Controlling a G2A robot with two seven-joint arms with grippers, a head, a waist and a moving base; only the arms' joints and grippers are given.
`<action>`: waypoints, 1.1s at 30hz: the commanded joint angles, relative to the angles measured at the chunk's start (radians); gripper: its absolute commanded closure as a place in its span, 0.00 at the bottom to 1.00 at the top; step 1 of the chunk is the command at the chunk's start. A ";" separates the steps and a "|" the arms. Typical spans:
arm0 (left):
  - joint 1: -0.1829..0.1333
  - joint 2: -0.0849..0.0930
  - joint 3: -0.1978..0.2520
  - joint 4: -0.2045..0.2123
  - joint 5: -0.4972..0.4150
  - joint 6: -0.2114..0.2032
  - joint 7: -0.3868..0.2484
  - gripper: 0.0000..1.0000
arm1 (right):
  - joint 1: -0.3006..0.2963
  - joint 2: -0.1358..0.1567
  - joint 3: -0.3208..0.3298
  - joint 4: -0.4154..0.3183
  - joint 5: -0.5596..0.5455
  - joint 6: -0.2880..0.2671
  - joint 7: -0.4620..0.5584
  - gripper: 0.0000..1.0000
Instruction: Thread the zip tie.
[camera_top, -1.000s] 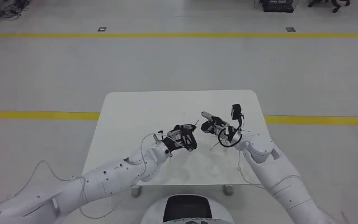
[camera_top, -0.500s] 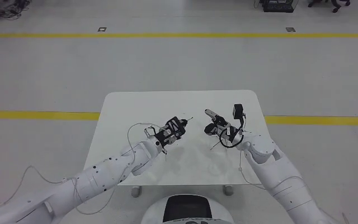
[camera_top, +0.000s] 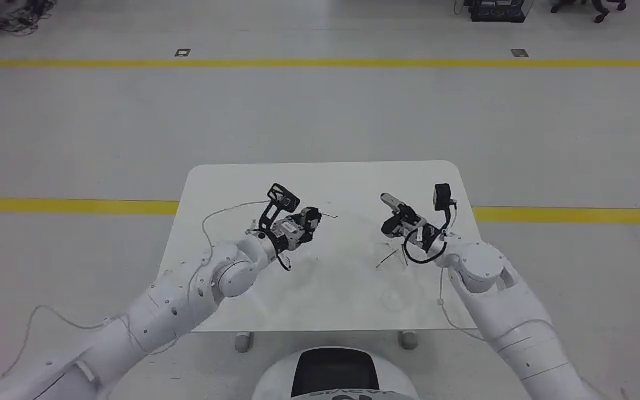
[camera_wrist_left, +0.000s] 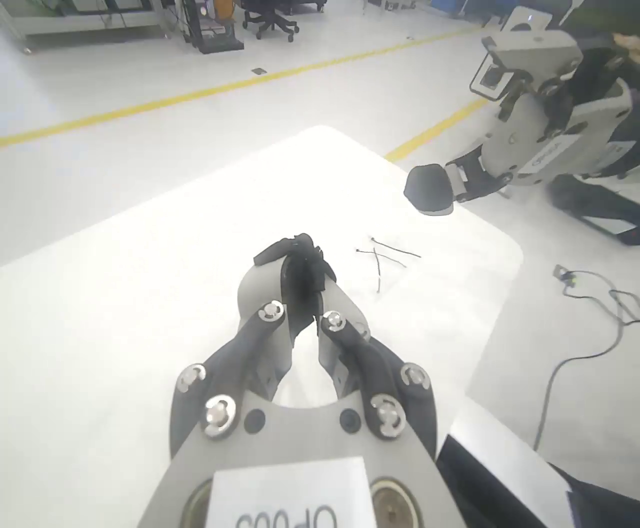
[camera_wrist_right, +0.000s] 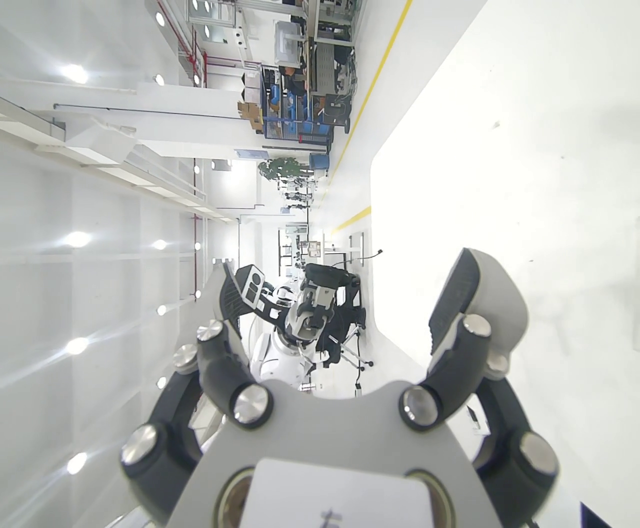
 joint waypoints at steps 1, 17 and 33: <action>0.007 -0.003 -0.012 0.013 -0.067 -0.040 -0.006 1.00 | -0.003 0.001 0.006 0.000 -0.006 0.003 -0.001 0.00; 0.005 -0.033 -0.057 0.102 -0.243 -0.084 -0.097 1.00 | -0.003 -0.004 0.006 0.013 -0.018 0.008 0.004 0.00; 0.014 -0.058 -0.127 0.205 -0.786 -0.171 -0.386 1.00 | 0.011 -0.004 0.031 0.070 0.011 -0.043 0.044 0.00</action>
